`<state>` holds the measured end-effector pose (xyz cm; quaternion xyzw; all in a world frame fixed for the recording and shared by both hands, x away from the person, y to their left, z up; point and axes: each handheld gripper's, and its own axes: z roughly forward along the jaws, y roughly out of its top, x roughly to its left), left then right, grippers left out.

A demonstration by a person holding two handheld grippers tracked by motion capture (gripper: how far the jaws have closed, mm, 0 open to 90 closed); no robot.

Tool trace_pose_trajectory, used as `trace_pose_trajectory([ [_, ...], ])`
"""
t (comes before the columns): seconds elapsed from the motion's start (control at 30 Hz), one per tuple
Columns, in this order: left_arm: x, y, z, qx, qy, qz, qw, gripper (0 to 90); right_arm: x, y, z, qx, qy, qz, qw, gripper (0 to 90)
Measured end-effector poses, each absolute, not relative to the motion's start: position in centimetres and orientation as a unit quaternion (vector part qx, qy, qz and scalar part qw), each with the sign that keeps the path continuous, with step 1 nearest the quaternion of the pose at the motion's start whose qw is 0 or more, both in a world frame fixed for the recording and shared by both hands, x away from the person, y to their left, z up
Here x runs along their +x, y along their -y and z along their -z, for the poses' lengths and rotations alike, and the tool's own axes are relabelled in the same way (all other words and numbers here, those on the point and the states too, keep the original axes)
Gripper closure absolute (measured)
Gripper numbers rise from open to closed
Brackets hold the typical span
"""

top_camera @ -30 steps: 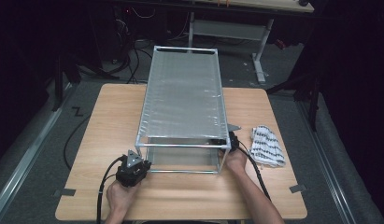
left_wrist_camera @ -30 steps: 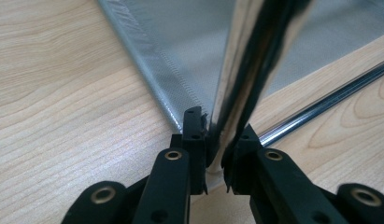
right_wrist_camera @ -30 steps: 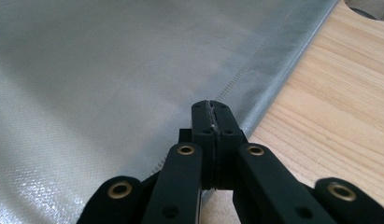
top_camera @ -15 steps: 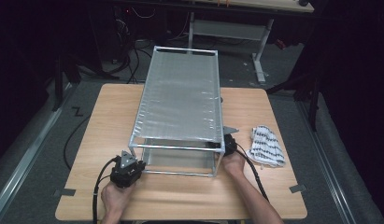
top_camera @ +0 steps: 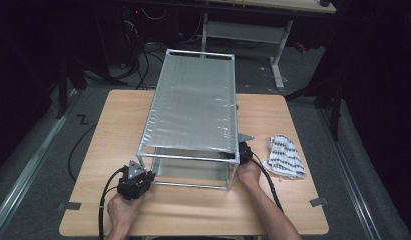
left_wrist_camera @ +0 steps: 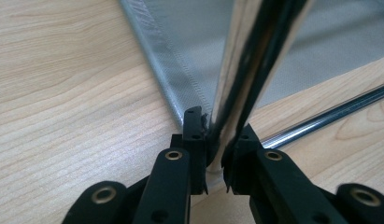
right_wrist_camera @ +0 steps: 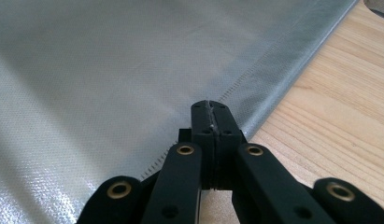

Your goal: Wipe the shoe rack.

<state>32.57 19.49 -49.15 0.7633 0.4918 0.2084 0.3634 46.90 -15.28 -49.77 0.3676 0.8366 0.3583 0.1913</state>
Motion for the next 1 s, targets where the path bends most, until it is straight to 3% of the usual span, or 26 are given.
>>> trace_pose_trajectory([
  [1.0, 37.4, -21.7, 49.0, 0.742, -0.529, -0.218, 0.351, 80.6, 42.8, 16.1, 49.8, 0.360, -0.840, -0.362, 0.185, 90.0],
])
